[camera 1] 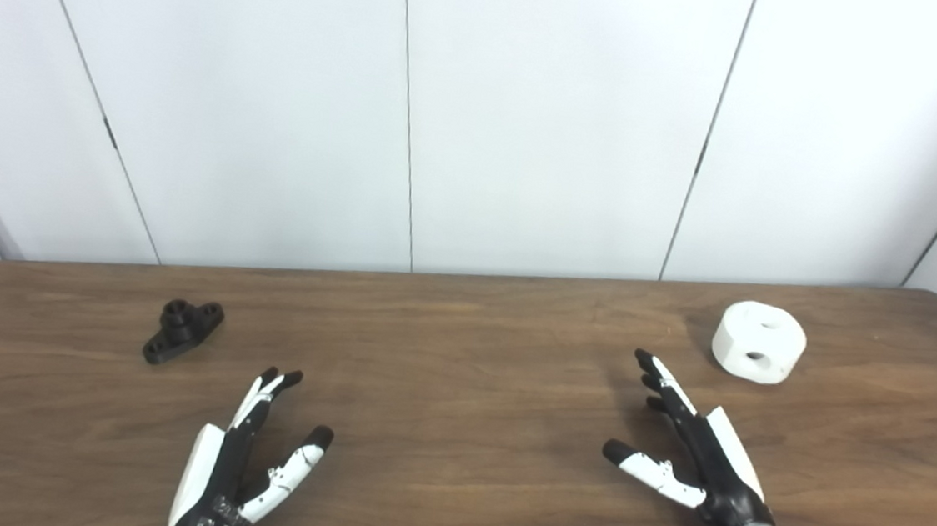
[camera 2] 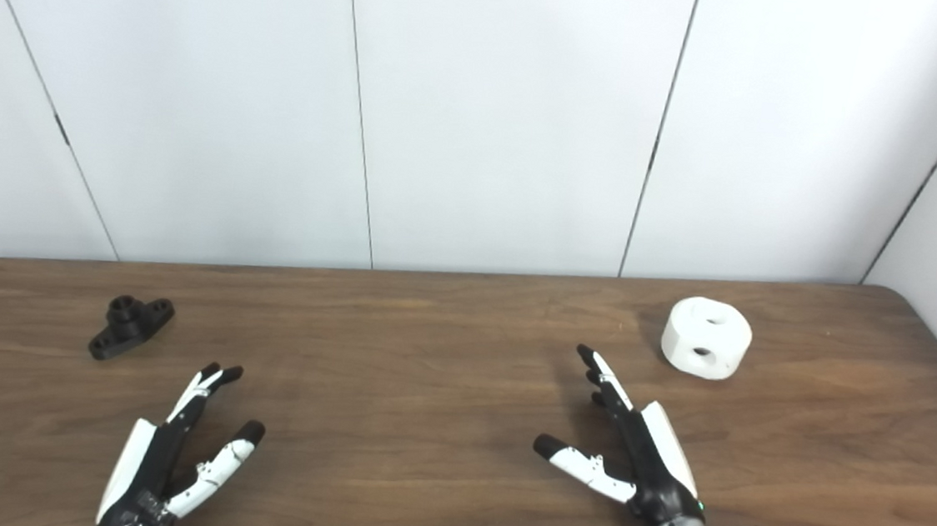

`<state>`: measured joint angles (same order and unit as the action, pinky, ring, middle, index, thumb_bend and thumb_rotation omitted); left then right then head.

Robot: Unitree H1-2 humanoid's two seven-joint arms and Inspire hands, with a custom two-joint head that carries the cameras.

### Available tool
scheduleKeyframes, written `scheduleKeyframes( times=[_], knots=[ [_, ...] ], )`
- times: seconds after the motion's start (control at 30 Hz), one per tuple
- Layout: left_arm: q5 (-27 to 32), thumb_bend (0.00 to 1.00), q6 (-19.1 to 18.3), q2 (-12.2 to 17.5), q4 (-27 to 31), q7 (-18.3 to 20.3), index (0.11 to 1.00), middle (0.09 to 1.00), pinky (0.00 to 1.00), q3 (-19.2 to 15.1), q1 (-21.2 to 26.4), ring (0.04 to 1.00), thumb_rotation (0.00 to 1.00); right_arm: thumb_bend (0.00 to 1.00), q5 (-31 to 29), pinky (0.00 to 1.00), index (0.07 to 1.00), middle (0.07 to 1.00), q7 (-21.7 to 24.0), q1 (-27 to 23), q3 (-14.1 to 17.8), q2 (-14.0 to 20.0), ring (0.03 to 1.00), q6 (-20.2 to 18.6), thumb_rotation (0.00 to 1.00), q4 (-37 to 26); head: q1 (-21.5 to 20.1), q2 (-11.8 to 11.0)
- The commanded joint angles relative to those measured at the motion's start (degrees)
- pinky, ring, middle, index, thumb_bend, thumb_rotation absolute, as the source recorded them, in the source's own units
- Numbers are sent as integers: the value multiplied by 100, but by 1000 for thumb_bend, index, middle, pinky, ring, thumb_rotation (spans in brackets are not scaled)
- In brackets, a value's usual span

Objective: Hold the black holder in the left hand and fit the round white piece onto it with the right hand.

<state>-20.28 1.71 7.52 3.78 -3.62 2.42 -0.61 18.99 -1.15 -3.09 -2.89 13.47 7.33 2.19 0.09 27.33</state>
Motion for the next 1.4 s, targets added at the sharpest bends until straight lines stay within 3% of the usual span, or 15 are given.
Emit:
scheduleKeyframes(
  times=[0.0,0.13,0.3,0.5,0.83,1.03,1.37],
  knots=[
    [-8,607,77,-4,-188,-61,911,1000,1000,21,-54,1000,631,768,17,883,946,961,-28,230,38,157,935,121,694,343,30,14],
    [-196,636,100,-66,-88,-312,904,1000,1000,-58,-77,1000,591,760,35,878,945,964,-32,267,39,190,935,118,703,308,56,47],
    [-518,671,190,-147,130,-792,873,1000,1000,-233,-58,1000,329,752,-4,862,945,960,-38,259,64,211,925,153,684,348,111,60],
    [-1016,783,104,-127,480,-1205,804,1000,1000,-401,4,1000,258,748,3,861,944,953,-79,222,83,252,923,251,679,466,219,40],
    [-1183,845,-666,219,1282,-1018,781,1000,1000,-1113,341,1000,239,699,-32,865,942,956,-59,225,92,344,922,274,647,478,534,9],
    [-1144,837,-1118,580,1331,-887,794,1000,1000,-1465,658,1000,222,646,-188,884,951,965,8,239,123,399,937,343,572,491,689,13],
    [-1083,900,-2252,949,1131,-337,810,1000,1000,-1525,1114,1000,296,640,-228,897,949,956,42,272,183,497,935,401,577,496,1020,8]
  ],
)
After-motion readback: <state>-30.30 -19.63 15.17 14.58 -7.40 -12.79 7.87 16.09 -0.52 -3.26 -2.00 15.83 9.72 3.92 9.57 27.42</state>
